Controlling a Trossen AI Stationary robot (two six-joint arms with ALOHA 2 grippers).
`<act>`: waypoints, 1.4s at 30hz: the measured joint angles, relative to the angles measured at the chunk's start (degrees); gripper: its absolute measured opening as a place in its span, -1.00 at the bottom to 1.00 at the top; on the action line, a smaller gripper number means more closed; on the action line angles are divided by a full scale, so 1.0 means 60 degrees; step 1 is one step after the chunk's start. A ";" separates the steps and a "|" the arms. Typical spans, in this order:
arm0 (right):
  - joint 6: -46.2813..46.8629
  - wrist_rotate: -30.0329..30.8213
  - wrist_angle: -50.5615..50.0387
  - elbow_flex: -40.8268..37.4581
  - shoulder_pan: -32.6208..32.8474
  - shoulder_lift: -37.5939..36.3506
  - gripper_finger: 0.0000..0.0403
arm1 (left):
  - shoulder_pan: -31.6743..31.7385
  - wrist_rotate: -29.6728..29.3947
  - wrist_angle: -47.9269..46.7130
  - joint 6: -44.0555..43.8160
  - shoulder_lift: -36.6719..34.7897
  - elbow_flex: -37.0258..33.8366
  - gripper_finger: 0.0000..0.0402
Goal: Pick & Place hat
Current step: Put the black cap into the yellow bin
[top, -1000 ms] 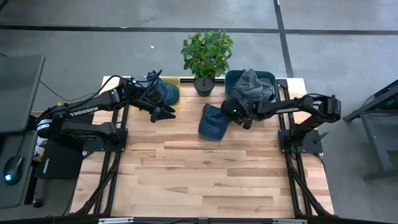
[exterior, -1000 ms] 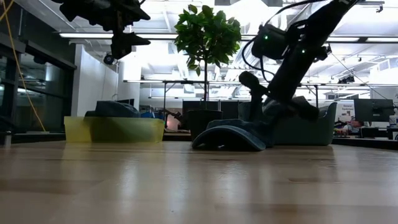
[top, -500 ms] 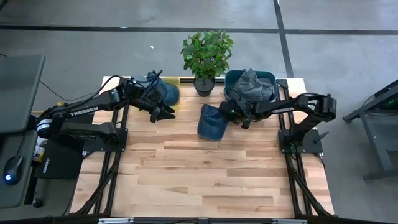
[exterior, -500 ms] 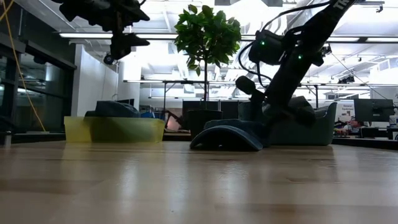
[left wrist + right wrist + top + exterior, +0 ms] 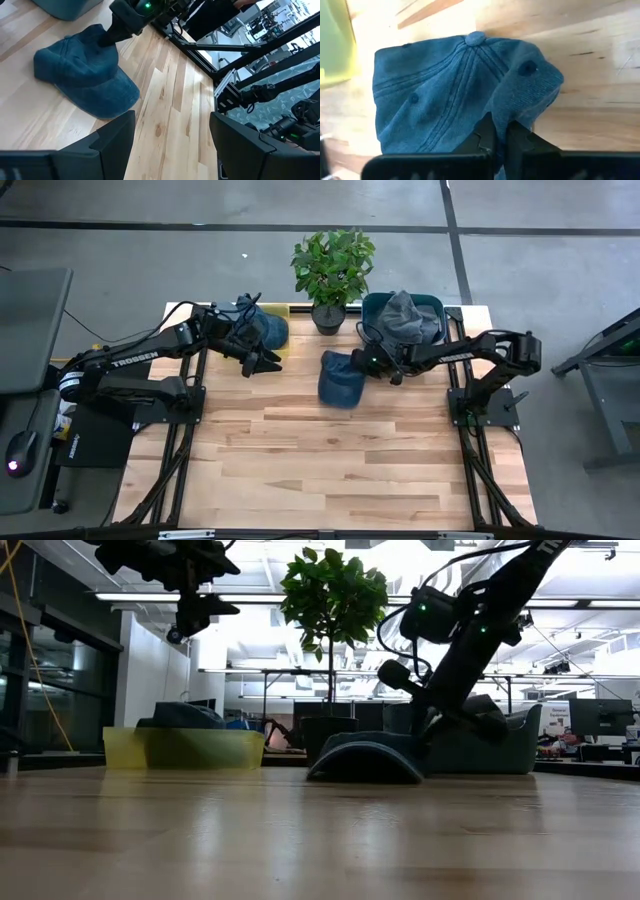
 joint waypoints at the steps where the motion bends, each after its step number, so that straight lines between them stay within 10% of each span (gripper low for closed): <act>1: -0.0071 0.0000 -0.0007 0.0000 0.0048 -0.0027 -0.98 | -0.0004 -0.0001 0.0000 -0.0025 0.0000 0.0000 0.27; 26: -0.5468 0.0497 0.0380 -0.0004 0.1850 -0.3038 -1.00 | -0.0004 0.0650 0.0055 -0.0962 0.0438 0.0000 0.27; 42: -0.6406 0.0423 0.1411 0.0000 0.2131 -0.4262 -1.00 | -0.0004 0.1251 0.2888 -0.1461 0.2004 0.0001 0.27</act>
